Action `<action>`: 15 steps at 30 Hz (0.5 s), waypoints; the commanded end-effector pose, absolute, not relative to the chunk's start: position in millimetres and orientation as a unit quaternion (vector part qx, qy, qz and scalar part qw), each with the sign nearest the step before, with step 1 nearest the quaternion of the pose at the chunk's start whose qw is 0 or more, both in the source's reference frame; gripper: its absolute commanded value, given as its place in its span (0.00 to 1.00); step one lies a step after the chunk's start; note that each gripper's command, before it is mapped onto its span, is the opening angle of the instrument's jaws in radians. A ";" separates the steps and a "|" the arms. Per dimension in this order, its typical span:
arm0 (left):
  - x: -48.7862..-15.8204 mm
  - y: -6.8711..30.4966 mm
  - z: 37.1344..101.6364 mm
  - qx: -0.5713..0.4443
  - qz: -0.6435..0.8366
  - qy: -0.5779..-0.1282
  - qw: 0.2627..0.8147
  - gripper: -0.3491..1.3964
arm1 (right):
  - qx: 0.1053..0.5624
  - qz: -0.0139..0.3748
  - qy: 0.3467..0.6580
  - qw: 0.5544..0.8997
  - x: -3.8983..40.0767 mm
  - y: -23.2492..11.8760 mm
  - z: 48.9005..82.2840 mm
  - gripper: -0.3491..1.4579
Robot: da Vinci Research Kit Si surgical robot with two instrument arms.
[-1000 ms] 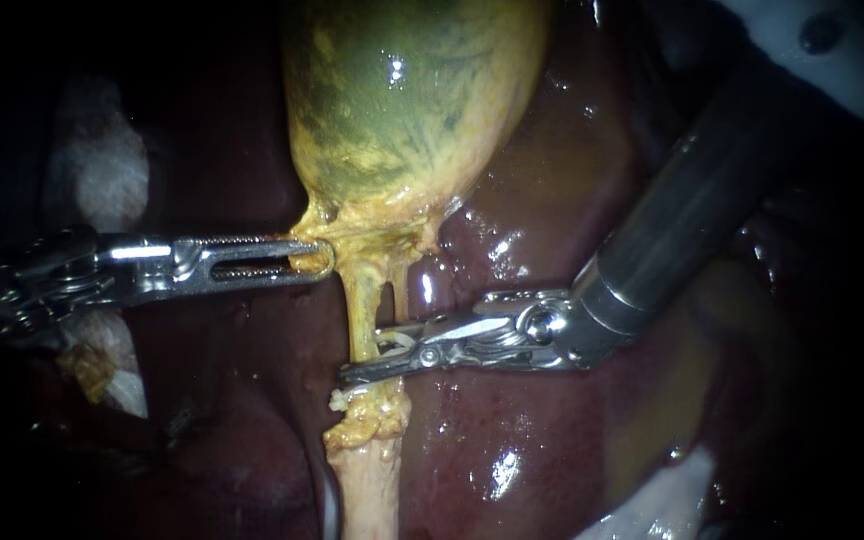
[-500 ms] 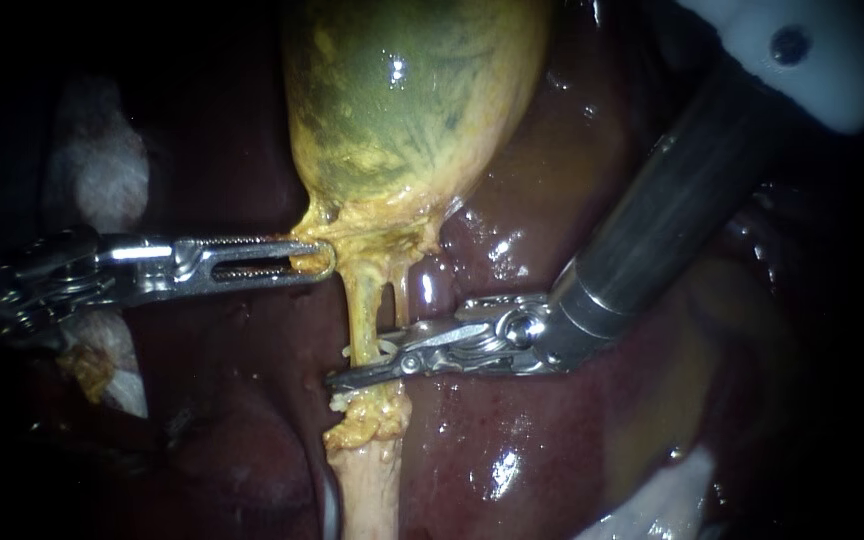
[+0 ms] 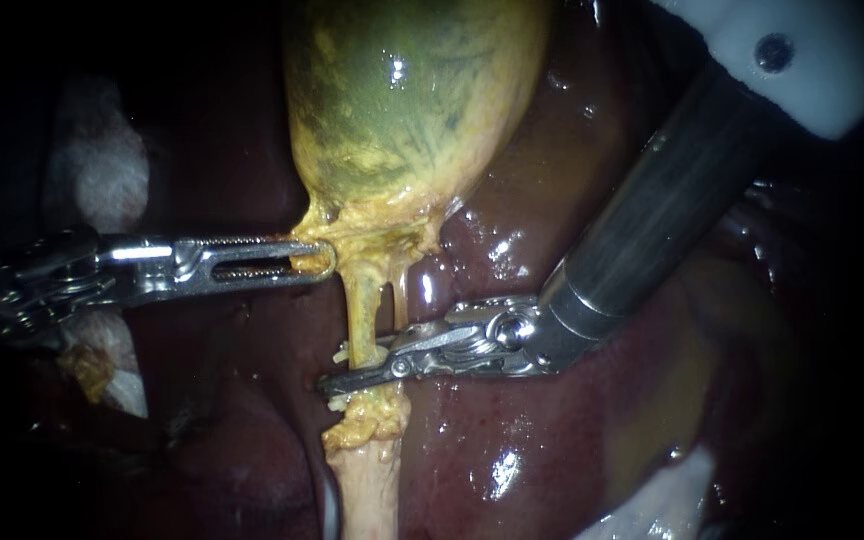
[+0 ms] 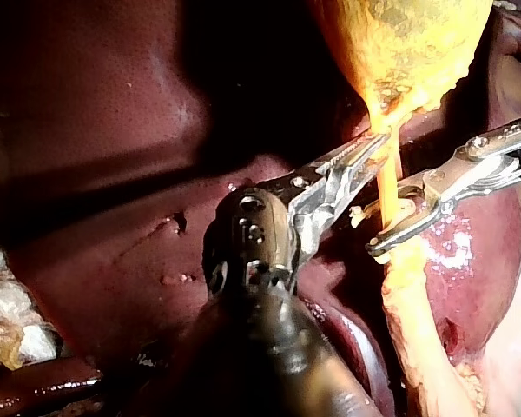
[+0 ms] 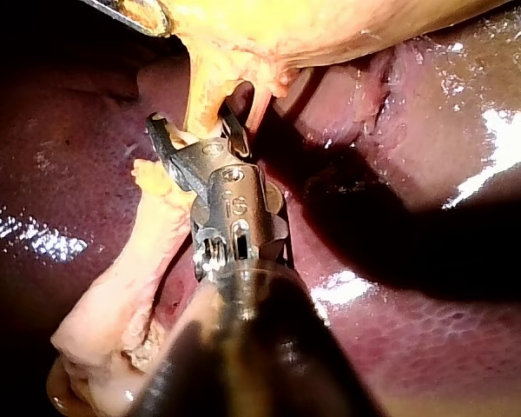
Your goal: Clipping second clip left tube
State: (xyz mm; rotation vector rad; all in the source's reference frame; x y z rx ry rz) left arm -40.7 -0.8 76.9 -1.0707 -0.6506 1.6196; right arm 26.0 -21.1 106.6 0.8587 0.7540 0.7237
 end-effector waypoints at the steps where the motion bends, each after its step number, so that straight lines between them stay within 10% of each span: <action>1: -40.7 -0.8 76.9 -0.447 0.676 -0.271 0.520 0.00 | 0.399 0.333 0.348 0.780 26.0 -21.1 106.6 0.35; 15: -40.7 -0.8 76.9 -0.447 0.676 -0.271 0.520 0.00 | 0.399 0.315 0.335 0.794 25.9 -20.9 106.9 0.00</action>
